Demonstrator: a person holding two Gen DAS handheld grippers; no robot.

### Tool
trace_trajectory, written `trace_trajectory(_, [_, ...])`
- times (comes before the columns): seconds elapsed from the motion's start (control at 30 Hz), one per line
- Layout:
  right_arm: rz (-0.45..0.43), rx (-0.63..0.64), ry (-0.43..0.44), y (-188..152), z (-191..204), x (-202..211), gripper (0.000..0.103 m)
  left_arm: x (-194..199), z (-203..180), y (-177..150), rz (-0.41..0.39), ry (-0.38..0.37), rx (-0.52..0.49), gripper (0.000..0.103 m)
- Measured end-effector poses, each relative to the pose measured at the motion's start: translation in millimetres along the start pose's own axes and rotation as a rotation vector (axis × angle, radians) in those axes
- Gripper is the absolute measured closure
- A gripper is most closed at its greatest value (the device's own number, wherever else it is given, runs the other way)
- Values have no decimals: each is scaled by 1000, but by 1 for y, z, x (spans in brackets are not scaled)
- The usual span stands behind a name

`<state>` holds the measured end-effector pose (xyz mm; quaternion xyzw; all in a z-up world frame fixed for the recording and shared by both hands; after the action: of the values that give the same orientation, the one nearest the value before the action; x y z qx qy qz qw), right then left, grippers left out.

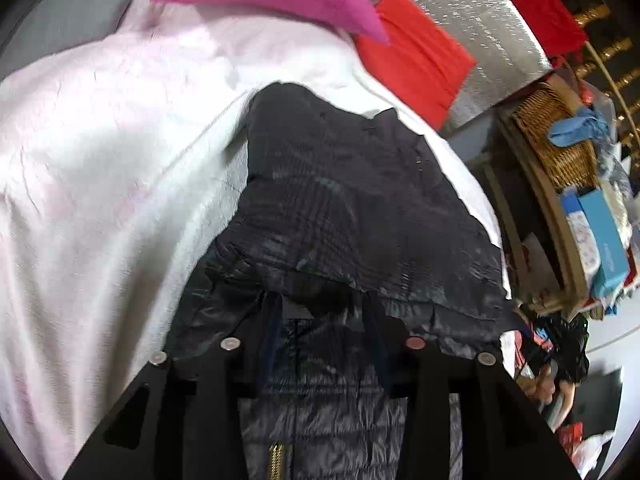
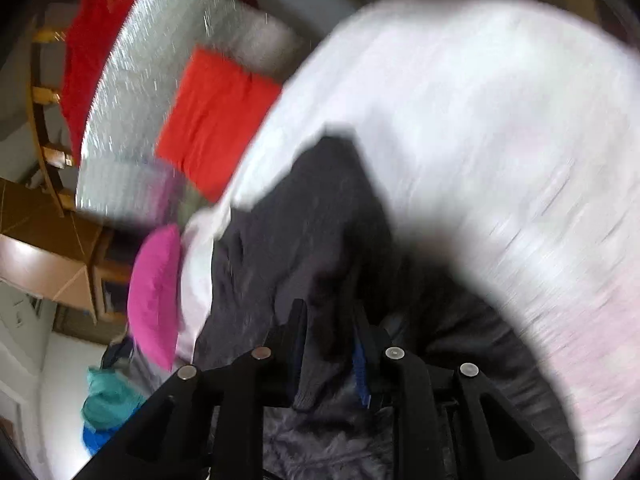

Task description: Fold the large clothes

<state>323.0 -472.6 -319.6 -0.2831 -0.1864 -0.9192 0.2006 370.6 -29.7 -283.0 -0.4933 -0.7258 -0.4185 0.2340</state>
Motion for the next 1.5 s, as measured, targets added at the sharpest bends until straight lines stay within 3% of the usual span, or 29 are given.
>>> trace_trajectory(0.03, [-62,18,-22,12,-3,14,49,6,1,-2,-7,-7,-9,58])
trace_trajectory(0.1, [-114,44,-40,21,-5,26,15,23,7,4,-42,-12,-22,56])
trace_trajectory(0.17, [-127,75,-37,26,-4,27,15,35,14,14,-93,-7,-14,49])
trace_trajectory(0.27, [-80,124,-55,22,-1,7,15,40,24,26,-153,3,28,38])
trace_trajectory(0.47, [-39,259,-142,18,-5,-37,15,1,19,37,-144,38,-3,33])
trace_trajectory(0.57, [6,287,-140,16,-13,-53,16,-19,17,39,-123,39,-12,32])
trace_trajectory(0.67, [56,291,-118,5,-17,-65,32,-31,12,38,-120,44,-41,33])
trace_trajectory(0.73, [47,327,-132,2,-13,-66,46,-31,11,37,-124,46,-49,34])
trace_trajectory(0.83, [19,397,-150,-4,1,-60,64,-25,11,40,-160,44,-46,64])
trace_trajectory(0.97, [-54,456,-125,-6,26,-41,69,-19,2,41,-187,42,-87,64])
trace_trajectory(1.03, [-72,476,-117,-6,32,-35,70,-21,1,39,-185,75,-121,64])
trace_trajectory(1.07, [-70,483,-154,-6,26,-37,70,-27,7,36,-157,121,-125,64])
trace_trajectory(1.17, [-18,447,-235,-7,-1,-56,70,-40,15,30,-104,170,-123,62])
trace_trajectory(1.3, [-5,381,-176,0,3,-50,66,-28,10,30,-129,188,-142,59])
trace_trajectory(1.37, [-4,347,-162,3,5,-43,48,-20,4,31,-151,174,-157,50])
trace_trajectory(1.4, [-10,337,-156,5,6,-39,32,-16,1,31,-167,174,-166,46])
trace_trajectory(1.5, [-75,320,-137,16,11,-23,29,-3,-8,33,-215,168,-199,41])
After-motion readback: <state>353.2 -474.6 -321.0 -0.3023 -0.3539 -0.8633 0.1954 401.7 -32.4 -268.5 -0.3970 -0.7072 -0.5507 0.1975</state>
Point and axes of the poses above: each gripper's, at about its wrist camera, not at the fingertips, and x roughly against the way its jaws point, z to its left, y to its top, the point moved 10 cm from there along -x, roughly the way its jaws point, and after that the axes turned 1 degree about y, right-handed, at the moved point
